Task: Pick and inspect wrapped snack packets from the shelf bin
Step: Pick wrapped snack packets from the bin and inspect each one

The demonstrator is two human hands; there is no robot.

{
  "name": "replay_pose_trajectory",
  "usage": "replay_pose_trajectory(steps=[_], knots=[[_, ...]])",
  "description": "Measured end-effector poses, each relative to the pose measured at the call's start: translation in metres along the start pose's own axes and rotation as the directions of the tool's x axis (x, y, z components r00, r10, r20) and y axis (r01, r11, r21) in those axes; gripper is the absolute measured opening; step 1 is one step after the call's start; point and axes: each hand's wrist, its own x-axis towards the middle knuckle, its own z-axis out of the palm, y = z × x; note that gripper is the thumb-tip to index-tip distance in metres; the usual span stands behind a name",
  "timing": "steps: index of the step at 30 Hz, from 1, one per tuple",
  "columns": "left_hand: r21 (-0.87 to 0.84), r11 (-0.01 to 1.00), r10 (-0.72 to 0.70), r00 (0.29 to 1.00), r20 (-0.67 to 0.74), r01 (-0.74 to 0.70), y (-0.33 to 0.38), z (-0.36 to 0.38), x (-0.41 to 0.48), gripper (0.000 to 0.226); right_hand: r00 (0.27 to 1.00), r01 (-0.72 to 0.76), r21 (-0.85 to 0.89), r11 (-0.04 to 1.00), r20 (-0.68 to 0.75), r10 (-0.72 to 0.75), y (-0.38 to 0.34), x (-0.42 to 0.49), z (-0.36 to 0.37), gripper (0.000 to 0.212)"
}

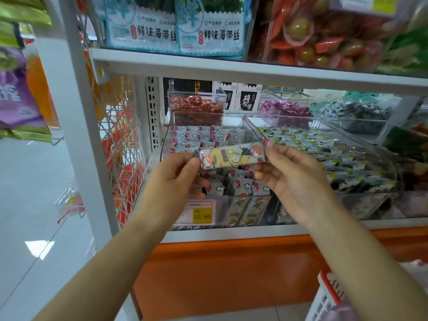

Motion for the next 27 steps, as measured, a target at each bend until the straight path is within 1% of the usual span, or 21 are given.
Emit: replay_pose_trajectory(steps=[1,4,7,9,10,12,14,17,19,20,21,22,23,24,25,27], knots=[[-0.029,0.999,-0.016,1.0,-0.004,0.016,0.0,-0.001,0.0,0.02,1.0,-0.02,0.04,0.999,0.008,0.02,0.001,-0.002,-0.001,0.007],[-0.134,0.988,-0.081,0.997,-0.018,0.077,-0.001,-0.002,-0.001,0.023,0.996,-0.071,0.112,0.991,0.065,0.064,0.005,-0.006,-0.003,0.017],[-0.133,0.988,-0.092,0.994,-0.054,0.084,-0.001,0.0,-0.001,0.023,0.994,-0.075,0.031,0.997,0.077,0.072,0.008,-0.01,-0.004,0.019],[-0.09,0.994,-0.071,0.995,-0.067,0.065,-0.002,0.001,-0.002,0.024,0.994,-0.075,-0.03,0.997,0.072,0.077,0.009,-0.011,-0.003,0.015],[-0.069,0.996,-0.059,0.996,-0.072,0.054,-0.002,0.002,-0.002,0.025,0.994,-0.079,-0.034,0.996,0.074,0.081,0.01,-0.011,-0.003,0.01],[-0.059,0.997,-0.046,0.995,-0.085,0.041,-0.003,0.002,-0.003,0.029,0.992,-0.101,0.002,0.995,0.08,0.1,0.011,-0.011,-0.001,0.006],[-0.09,0.995,-0.044,0.993,-0.107,0.034,-0.003,0.001,-0.002,0.03,0.987,-0.137,0.06,0.989,0.093,0.131,0.011,-0.01,0.0,0.007],[-0.092,0.996,-0.026,0.992,-0.123,0.015,-0.003,0.0,-0.002,0.031,0.976,-0.207,0.158,0.965,0.105,0.192,0.011,-0.009,0.001,0.007],[-0.147,0.988,-0.052,0.994,-0.097,0.038,-0.002,0.0,-0.003,0.033,0.966,-0.255,0.234,0.938,0.105,0.236,0.012,-0.007,0.001,0.008],[-0.212,0.975,-0.079,0.994,-0.072,0.062,-0.002,0.0,-0.003,0.033,0.963,-0.266,0.253,0.93,0.101,0.249,0.013,-0.007,0.001,0.008],[-0.292,0.952,-0.104,0.994,-0.042,0.087,-0.001,0.0,-0.003,0.033,0.966,-0.257,0.233,0.938,0.088,0.242,0.015,-0.007,0.001,0.011],[-0.355,0.929,-0.116,0.993,-0.014,0.103,0.001,-0.001,-0.004,0.033,0.976,-0.215,0.158,0.964,0.059,0.208,0.016,-0.007,0.0,0.014],[-0.373,0.923,-0.1,0.995,-0.002,0.092,0.002,-0.002,-0.003,0.032,0.988,-0.151,0.044,0.987,0.028,0.15,0.017,-0.008,-0.001,0.016],[-0.332,0.942,-0.058,0.998,-0.008,0.052,0.001,-0.003,-0.003,0.029,0.996,-0.083,-0.059,0.995,0.012,0.084,0.018,-0.009,-0.001,0.015],[-0.252,0.968,0.0,1.0,-0.02,-0.005,0.001,-0.004,-0.003,0.026,0.999,-0.032,-0.116,0.993,0.015,0.034,0.018,-0.01,-0.001,0.014],[-0.105,0.99,0.097,0.995,-0.019,-0.099,0.0,-0.004,-0.002,0.019,1.0,0.003,-0.114,0.993,0.025,0.0,0.015,-0.011,0.0,0.016]])
